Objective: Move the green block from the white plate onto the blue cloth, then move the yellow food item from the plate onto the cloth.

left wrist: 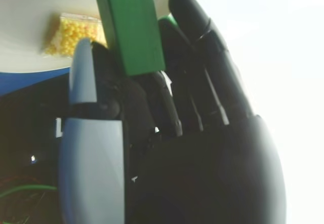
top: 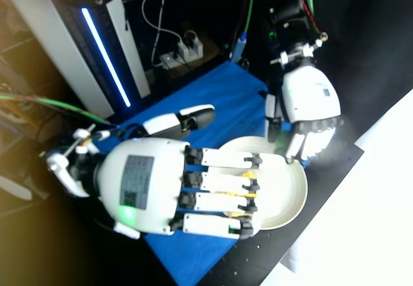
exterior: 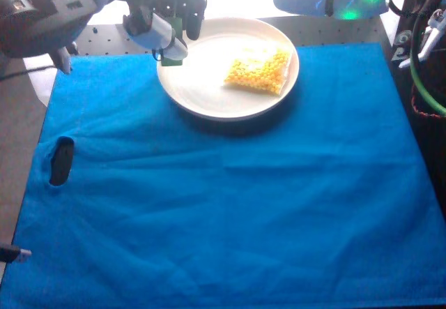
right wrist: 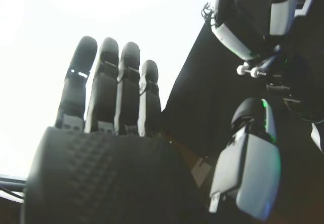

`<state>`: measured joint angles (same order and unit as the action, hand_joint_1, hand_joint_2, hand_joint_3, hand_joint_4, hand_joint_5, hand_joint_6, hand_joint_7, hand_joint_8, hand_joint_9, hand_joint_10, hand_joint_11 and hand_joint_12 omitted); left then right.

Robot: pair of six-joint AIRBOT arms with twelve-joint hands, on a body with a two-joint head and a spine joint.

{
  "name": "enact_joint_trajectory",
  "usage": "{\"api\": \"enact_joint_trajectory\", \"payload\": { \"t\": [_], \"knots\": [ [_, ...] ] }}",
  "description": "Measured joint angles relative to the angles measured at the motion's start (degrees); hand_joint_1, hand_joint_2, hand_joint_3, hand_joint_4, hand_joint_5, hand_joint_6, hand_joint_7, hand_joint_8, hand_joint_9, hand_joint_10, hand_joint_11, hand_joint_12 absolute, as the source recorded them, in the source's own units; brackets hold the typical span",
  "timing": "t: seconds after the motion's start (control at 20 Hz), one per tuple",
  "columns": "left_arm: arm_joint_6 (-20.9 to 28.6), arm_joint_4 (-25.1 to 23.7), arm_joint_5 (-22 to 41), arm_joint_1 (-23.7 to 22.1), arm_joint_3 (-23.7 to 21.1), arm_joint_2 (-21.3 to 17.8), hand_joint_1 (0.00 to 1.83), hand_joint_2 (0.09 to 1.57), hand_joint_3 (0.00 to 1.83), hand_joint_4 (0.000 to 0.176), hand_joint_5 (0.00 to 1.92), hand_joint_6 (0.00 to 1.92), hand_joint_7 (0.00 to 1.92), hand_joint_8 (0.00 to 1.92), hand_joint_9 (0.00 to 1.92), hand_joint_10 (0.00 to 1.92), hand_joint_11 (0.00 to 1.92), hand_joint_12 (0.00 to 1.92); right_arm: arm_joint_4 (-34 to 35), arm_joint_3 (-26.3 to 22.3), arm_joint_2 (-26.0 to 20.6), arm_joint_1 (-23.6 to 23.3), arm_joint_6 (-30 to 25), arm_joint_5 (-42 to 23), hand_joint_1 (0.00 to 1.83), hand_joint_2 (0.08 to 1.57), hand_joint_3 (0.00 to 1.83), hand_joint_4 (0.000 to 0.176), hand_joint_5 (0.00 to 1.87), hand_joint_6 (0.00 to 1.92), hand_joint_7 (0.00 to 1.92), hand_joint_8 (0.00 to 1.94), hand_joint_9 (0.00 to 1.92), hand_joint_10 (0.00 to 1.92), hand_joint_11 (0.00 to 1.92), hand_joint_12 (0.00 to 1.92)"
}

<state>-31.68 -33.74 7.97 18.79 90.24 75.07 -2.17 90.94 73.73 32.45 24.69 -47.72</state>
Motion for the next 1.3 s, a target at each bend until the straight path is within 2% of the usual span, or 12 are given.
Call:
{"api": "enact_joint_trajectory", "payload": {
  "t": [0.1,0.3,0.45,0.5,0.55,0.6,0.7,0.8,0.9,1.05,1.15,1.3],
  "knots": [
    [0.0,-2.4,1.5,-0.8,-3.1,-2.2,1.37,1.13,0.00,0.000,0.90,0.84,0.83,1.23,0.99,1.17,0.98,0.75,0.0,0.0,0.0,0.0,0.0,0.0,0.39,0.84,0.00,0.063,0.42,0.00,0.51,0.00,0.44,0.00,0.00,1.24],
    [0.0,-4.1,4.4,-0.9,-9.2,-7.6,1.37,1.13,0.00,0.000,0.90,0.92,0.86,1.17,0.96,1.20,0.92,0.89,0.0,-0.1,0.1,0.0,0.0,0.0,0.37,0.85,0.00,0.035,0.44,0.00,0.53,0.00,0.44,0.00,0.04,1.18],
    [0.0,-6.1,7.9,-0.2,-13.6,-11.9,1.37,1.13,0.00,0.000,0.90,0.97,0.84,1.16,0.95,1.20,0.88,0.84,0.2,-0.2,0.1,0.0,0.0,0.0,0.35,0.83,0.00,0.046,0.44,0.00,0.53,0.00,0.43,0.00,0.09,1.05],
    [0.0,-7.5,8.2,0.0,-15.0,-12.7,1.46,1.14,0.00,0.000,0.88,0.95,0.81,1.16,0.91,1.16,0.77,1.48,0.1,-0.2,0.1,0.0,0.0,0.0,0.35,0.84,0.00,0.045,0.43,0.00,0.52,0.00,0.41,0.00,0.07,1.08],
    [0.0,-8.3,8.6,0.3,-15.8,-13.2,1.48,1.14,0.00,0.000,0.85,1.01,0.80,1.14,0.93,1.11,0.77,1.60,0.1,-0.2,0.1,0.0,0.0,0.0,0.36,0.84,0.00,0.043,0.43,0.00,0.53,0.00,0.42,0.00,0.06,1.12],
    [0.0,-9.0,9.8,0.9,-17.6,-14.2,1.49,1.14,0.00,0.000,0.83,1.01,0.77,1.14,0.95,1.09,0.81,1.60,0.0,-0.3,0.1,0.0,0.0,0.0,0.37,0.84,0.00,0.037,0.45,0.00,0.54,0.00,0.43,0.01,0.07,1.13],
    [0.2,-9.6,12.7,2.1,-19.7,-16.0,1.36,1.21,0.00,0.000,0.73,1.04,0.75,1.35,0.82,1.47,0.82,1.24,0.0,-0.3,0.1,0.0,0.0,0.0,0.40,0.85,0.00,0.033,0.45,0.00,0.56,0.00,0.46,0.01,0.03,1.28],
    [0.2,-9.8,14.9,2.8,-21.2,-18.3,1.36,1.17,0.00,0.000,0.89,0.85,0.80,1.28,0.81,1.44,0.83,1.09,0.2,-0.3,0.1,0.2,0.0,0.0,0.41,0.84,0.00,0.052,0.45,0.00,0.54,0.00,0.45,0.00,0.04,1.29],
    [1.4,-9.6,16.9,4.0,-21.7,-19.7,1.36,1.17,0.00,0.000,0.93,0.89,0.81,1.24,0.79,1.44,0.80,1.14,0.1,-0.3,0.1,0.5,0.0,-0.2,0.41,0.83,0.00,0.068,0.44,0.00,0.55,0.00,0.46,0.00,0.03,1.31],
    [8.6,-13.2,19.1,6.8,-21.7,-20.0,1.38,1.13,0.00,0.000,0.98,0.61,0.96,1.08,0.88,1.43,0.68,1.43,0.0,-0.3,0.2,0.6,0.0,-0.2,0.41,0.84,0.00,0.062,0.39,0.00,0.55,0.00,0.44,0.00,0.00,1.27],
    [10.1,-13.4,20.9,8.2,-21.9,-20.3,1.37,1.13,0.00,0.000,0.95,0.94,0.94,1.01,0.86,1.31,0.67,1.31,0.0,-0.4,0.2,0.7,0.0,-0.3,0.40,0.82,0.00,0.061,0.42,0.00,0.55,0.00,0.45,0.00,0.00,1.27],
    [12.0,-13.1,22.9,10.4,-22.0,-20.4,1.38,1.09,0.00,0.000,1.01,0.69,1.03,0.94,0.98,1.19,0.77,1.15,0.2,-0.3,0.2,0.7,0.0,-0.3,0.40,0.82,0.00,0.061,0.42,0.00,0.56,0.00,0.46,0.00,0.00,1.29]
  ]
}}
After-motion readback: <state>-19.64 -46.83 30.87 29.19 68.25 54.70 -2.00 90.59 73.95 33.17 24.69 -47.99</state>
